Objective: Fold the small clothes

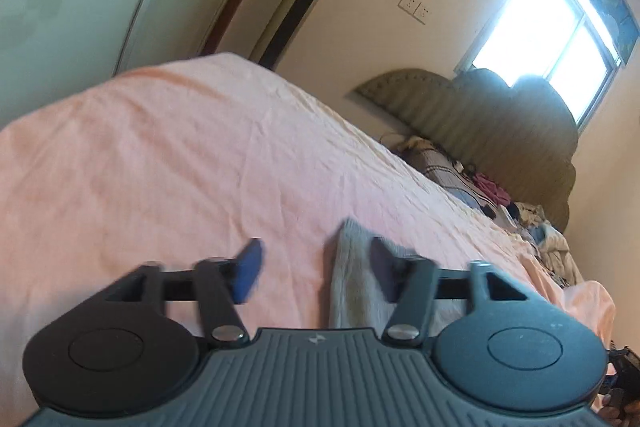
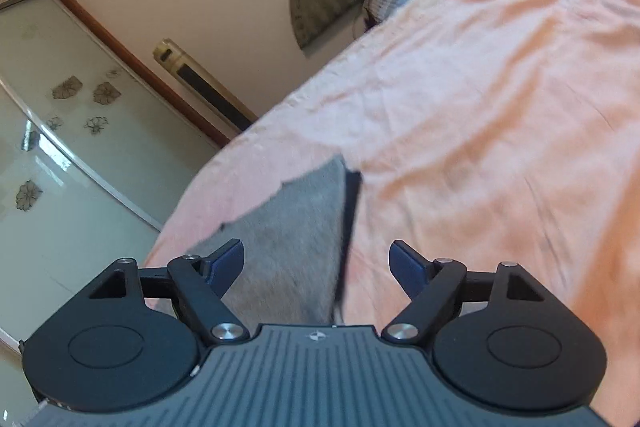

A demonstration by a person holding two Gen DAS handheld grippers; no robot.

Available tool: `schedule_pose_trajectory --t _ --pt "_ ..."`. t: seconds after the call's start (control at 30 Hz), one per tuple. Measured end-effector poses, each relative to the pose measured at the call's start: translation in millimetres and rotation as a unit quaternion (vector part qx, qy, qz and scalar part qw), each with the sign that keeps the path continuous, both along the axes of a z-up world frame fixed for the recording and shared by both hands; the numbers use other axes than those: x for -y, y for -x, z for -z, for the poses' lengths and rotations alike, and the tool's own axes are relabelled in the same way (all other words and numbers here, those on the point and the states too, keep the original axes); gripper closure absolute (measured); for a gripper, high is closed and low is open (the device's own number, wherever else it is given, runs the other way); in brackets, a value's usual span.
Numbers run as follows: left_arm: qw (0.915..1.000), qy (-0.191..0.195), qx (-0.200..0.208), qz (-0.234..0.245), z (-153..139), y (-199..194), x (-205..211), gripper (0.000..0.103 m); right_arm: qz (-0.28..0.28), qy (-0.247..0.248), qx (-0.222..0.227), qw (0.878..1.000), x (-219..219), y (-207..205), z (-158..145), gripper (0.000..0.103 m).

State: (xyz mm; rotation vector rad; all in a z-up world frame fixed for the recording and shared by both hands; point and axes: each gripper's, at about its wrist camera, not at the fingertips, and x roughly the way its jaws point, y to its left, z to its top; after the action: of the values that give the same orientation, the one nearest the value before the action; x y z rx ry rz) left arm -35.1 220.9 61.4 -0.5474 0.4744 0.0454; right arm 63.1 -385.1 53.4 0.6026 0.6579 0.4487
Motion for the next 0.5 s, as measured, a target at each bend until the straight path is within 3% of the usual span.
schedule_pose_trajectory --t 0.17,0.27,0.33,0.37,0.4,0.43,0.47,0.5 --pt "0.9923 -0.076 -0.075 0.063 19 -117 37 0.015 -0.009 0.096 -0.011 0.995 -47 -106 2 0.026" --pt "0.9854 -0.103 -0.11 0.079 39 -156 58 0.016 -0.034 0.141 -0.048 0.988 -70 -144 19 0.032" --pt "0.9822 -0.115 -0.112 0.097 45 -171 68 0.016 -0.046 0.181 -0.076 0.979 -86 -154 35 0.042" --pt "0.9809 -0.126 -0.107 0.103 45 -175 73 0.016 -0.047 0.19 -0.059 0.979 -90 -152 36 0.044" --pt "0.9792 -0.132 -0.102 0.115 46 -180 78 0.038 -0.056 0.188 -0.059 0.979 -92 -154 38 0.064" --pt "0.9775 -0.143 -0.098 0.12 47 -182 81 0.065 -0.064 0.179 -0.067 0.98 -93 -155 39 0.092" --pt "0.9747 -0.154 -0.101 0.127 48 -184 85 0.097 -0.063 0.179 -0.058 0.98 -94 -154 39 0.092" --pt "0.9725 -0.167 -0.099 0.129 47 -186 90 0.097 -0.064 0.189 -0.042 0.979 -97 -152 36 0.092"
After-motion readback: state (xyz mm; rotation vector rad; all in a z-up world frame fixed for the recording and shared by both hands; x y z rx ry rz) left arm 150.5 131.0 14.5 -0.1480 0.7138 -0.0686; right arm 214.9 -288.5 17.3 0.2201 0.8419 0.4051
